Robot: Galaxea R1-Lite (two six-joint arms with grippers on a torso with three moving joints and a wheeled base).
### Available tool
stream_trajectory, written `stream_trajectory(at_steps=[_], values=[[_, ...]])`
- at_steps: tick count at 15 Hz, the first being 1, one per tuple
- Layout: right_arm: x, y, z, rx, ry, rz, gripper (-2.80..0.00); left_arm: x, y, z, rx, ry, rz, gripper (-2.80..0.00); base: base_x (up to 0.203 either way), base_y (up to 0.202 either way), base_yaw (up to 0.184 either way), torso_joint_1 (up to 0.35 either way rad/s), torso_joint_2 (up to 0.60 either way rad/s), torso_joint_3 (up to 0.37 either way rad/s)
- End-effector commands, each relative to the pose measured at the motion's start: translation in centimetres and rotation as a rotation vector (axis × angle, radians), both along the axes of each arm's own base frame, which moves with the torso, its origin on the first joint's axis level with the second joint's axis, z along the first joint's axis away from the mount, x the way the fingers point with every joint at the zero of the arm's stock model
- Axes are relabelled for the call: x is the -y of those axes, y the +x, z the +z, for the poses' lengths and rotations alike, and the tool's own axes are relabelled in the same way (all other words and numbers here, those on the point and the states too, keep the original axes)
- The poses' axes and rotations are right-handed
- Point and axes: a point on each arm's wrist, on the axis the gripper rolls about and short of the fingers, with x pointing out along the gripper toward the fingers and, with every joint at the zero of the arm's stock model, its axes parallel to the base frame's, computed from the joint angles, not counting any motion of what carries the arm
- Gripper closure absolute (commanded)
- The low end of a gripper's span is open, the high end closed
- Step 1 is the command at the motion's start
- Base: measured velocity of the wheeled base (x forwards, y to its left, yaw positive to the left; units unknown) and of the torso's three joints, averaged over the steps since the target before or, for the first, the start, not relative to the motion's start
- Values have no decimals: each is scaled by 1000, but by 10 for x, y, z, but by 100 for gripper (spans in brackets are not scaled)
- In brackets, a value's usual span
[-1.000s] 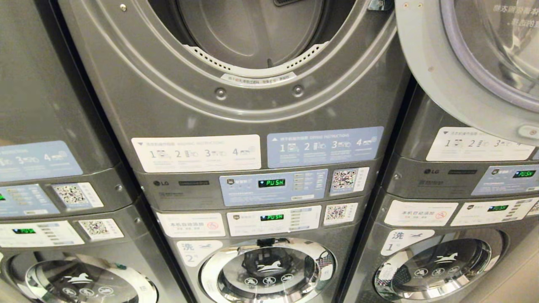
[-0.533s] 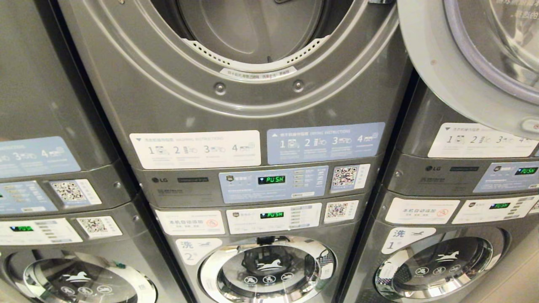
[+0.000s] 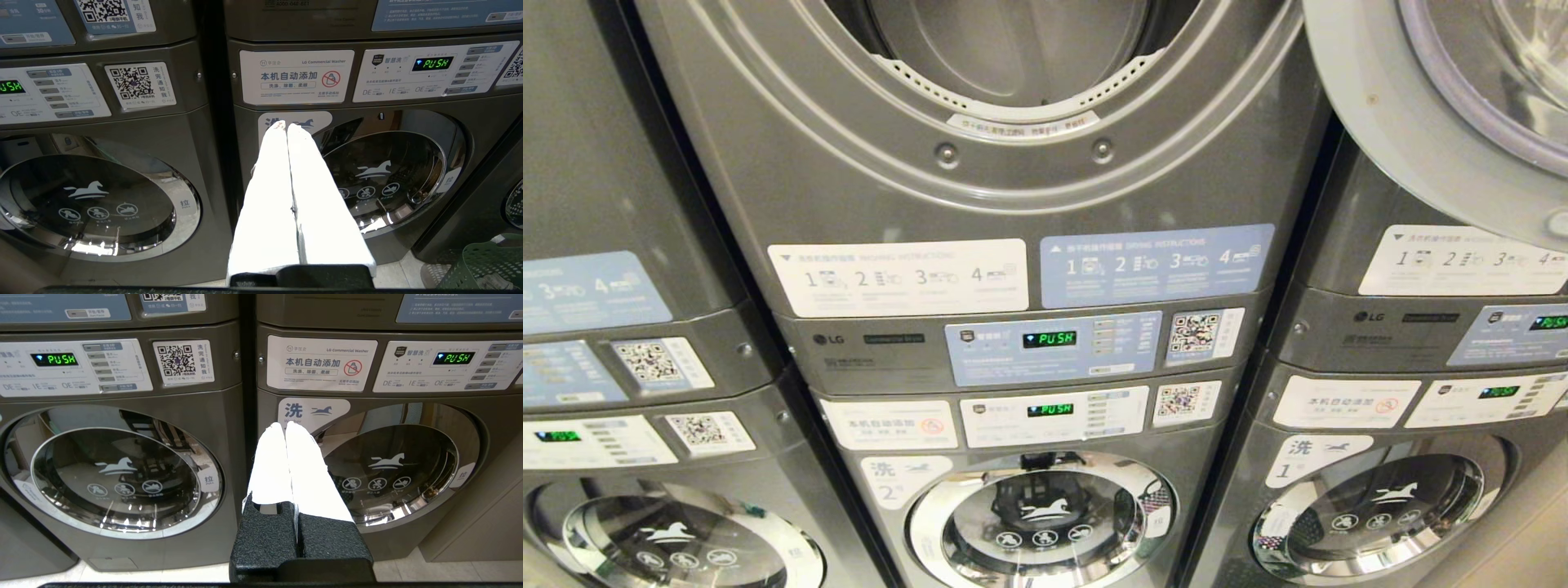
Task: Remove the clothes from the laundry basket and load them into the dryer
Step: Take the clothes out of the basket
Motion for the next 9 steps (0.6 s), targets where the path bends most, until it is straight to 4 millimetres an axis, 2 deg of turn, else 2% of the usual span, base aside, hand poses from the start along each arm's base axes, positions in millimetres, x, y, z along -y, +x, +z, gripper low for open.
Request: stream_trajectory(at_steps=[1,9], values=[[0,0,0,0,2,0,0,0,0,0,-1,0,0,0,0,0,0,-90,220,101],[0,0,0,0,5,0,0,0,0,0,-1,0,0,0,0,0,0,-139,296,151]])
